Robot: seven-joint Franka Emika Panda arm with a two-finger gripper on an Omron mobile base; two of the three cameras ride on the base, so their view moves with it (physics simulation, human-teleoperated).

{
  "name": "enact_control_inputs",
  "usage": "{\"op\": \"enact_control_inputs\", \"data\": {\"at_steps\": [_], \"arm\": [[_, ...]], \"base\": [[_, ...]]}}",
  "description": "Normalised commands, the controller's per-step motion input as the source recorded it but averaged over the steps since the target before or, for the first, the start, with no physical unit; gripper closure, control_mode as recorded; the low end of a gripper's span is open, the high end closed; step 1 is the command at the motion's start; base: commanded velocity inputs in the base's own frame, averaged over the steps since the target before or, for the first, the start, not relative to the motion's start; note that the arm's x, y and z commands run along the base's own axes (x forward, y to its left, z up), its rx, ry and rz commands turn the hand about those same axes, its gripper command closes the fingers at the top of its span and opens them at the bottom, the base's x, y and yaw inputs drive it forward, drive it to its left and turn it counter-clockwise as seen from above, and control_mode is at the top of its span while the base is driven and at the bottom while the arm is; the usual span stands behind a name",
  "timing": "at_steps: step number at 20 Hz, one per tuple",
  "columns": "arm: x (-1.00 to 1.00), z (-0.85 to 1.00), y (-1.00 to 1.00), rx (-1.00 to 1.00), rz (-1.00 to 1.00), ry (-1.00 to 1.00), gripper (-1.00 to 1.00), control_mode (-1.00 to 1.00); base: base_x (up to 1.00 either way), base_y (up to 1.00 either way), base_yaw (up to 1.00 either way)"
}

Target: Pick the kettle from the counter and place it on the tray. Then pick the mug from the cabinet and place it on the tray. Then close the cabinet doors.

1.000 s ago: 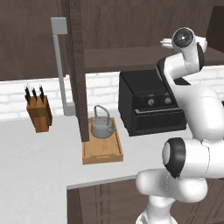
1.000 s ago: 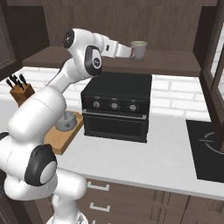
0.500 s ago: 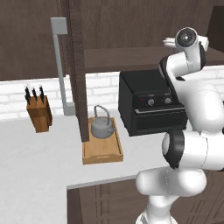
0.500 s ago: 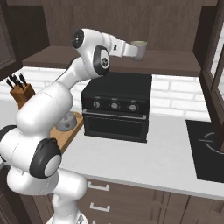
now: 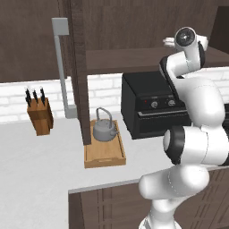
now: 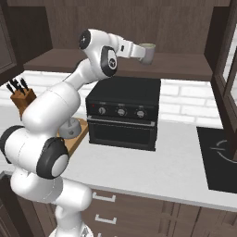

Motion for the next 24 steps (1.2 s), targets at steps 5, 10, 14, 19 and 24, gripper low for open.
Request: {"op": "enact_control_inputs", "data": {"at_steps": [5, 10, 14, 19, 24], "arm": [[0.29, 0.0, 0.0, 0.0, 0.0, 0.0, -1.0, -1.0], [0.2, -0.09, -0.06, 0.0, 0.01, 0.0, -1.0, -1.0], [0.11, -0.07, -0.12, 0.0, 0.01, 0.0, -1.0, -1.0], [0.08, 0.0, -0.11, 0.0, 0.0, 0.0, -1.0, -1.0], [0.09, -0.01, -0.05, 0.0, 0.0, 0.0, -1.0, -1.0]], "base": [[0.0, 0.0, 0.0], [0.0, 0.0, 0.0], [0.0, 0.0, 0.0], [0.0, 0.0, 0.0], [0.0, 0.0, 0.0]]}}
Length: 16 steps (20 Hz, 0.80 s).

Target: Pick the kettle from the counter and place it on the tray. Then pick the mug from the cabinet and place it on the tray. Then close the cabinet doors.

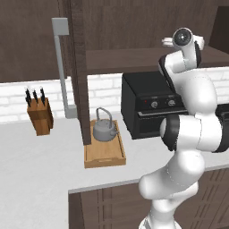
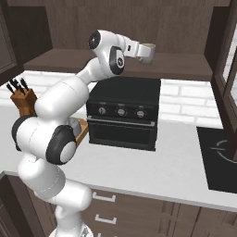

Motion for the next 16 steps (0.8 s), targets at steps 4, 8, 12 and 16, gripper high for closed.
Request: {"op": "enact_control_inputs", "data": {"at_steps": [4, 8, 12, 16], "arm": [[0.07, -0.07, 0.0, 0.0, 0.0, 0.0, -1.0, -1.0], [0.03, -0.08, -0.03, 0.0, 0.0, 0.0, -1.0, -1.0], [0.04, -0.09, -0.07, 0.0, 0.0, 0.0, -1.0, -1.0], [0.02, -0.05, -0.08, 0.0, 0.0, 0.0, -1.0, -1.0]], "base": [[0.0, 0.0, 0.0], [0.0, 0.0, 0.0], [0.0, 0.0, 0.0], [0.0, 0.0, 0.0]]}}
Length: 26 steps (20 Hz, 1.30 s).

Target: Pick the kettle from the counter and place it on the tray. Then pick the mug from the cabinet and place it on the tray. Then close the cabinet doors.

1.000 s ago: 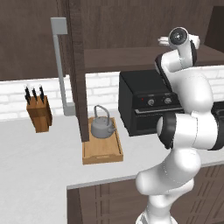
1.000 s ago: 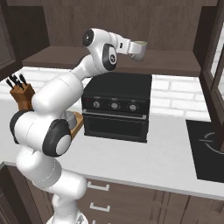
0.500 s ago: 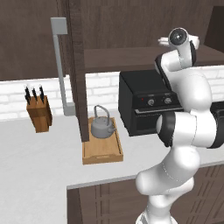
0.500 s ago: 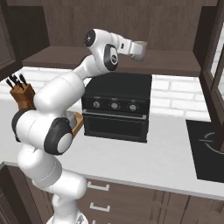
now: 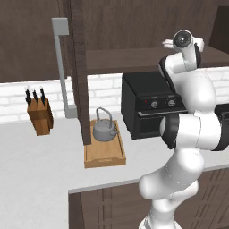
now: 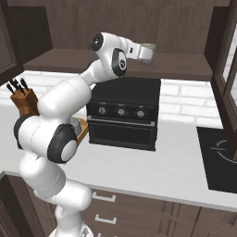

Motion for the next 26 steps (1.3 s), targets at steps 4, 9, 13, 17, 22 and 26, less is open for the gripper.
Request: {"op": "enact_control_inputs", "data": {"at_steps": [4, 9, 13, 17, 22, 26], "arm": [[0.0, 0.0, -0.07, 0.0, 0.0, 0.0, 1.0, -1.0], [0.0, 0.0, -0.02, 0.0, 0.0, -0.01, 1.0, -1.0], [0.0, 0.0, 0.0, 0.0, 0.0, 0.0, 1.0, -1.0], [0.0, 0.0, 0.0, 0.0, 0.0, 0.0, 1.0, -1.0], [0.0, 0.0, 0.0, 0.0, 0.0, 0.0, 1.0, -1.0], [0.0, 0.0, 0.0, 0.0, 0.0, 0.0, 1.0, -1.0]], "base": [[0.0, 0.0, 0.0], [0.0, 0.0, 0.0], [0.0, 0.0, 0.0], [0.0, 0.0, 0.0], [0.0, 0.0, 0.0], [0.0, 0.0, 0.0]]}}
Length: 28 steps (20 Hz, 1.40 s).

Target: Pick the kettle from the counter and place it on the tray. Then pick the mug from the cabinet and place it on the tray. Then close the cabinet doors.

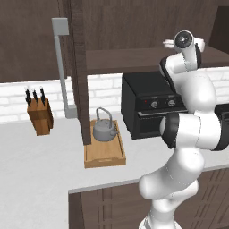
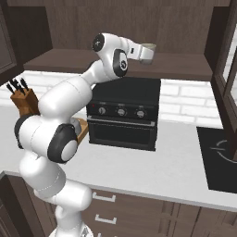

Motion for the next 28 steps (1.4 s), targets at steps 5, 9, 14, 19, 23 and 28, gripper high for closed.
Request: {"op": "enact_control_inputs", "data": {"at_steps": [5, 9, 14, 19, 23, 28], "arm": [[-0.28, 0.0, 0.0, 0.0, 0.0, 0.0, 1.0, -1.0], [-0.67, 0.0, 0.0, 0.0, 0.0, 0.0, 1.0, -1.0], [-0.86, 0.03, 0.01, 0.0, 0.04, 0.0, 1.0, -1.0], [-0.89, 0.12, 0.12, -0.01, 0.14, 0.0, 1.0, -1.0], [-0.91, 0.01, 0.33, -0.03, 0.27, 0.0, 1.0, -1.0], [-0.87, 0.0, 0.49, -0.04, 0.37, 0.01, 1.0, -1.0]], "base": [[0.0, 0.0, 0.0], [0.0, 0.0, 0.0], [0.0, 0.0, 0.0], [0.0, 0.0, 0.0], [0.0, 0.0, 0.0], [0.0, 0.0, 0.0]]}}
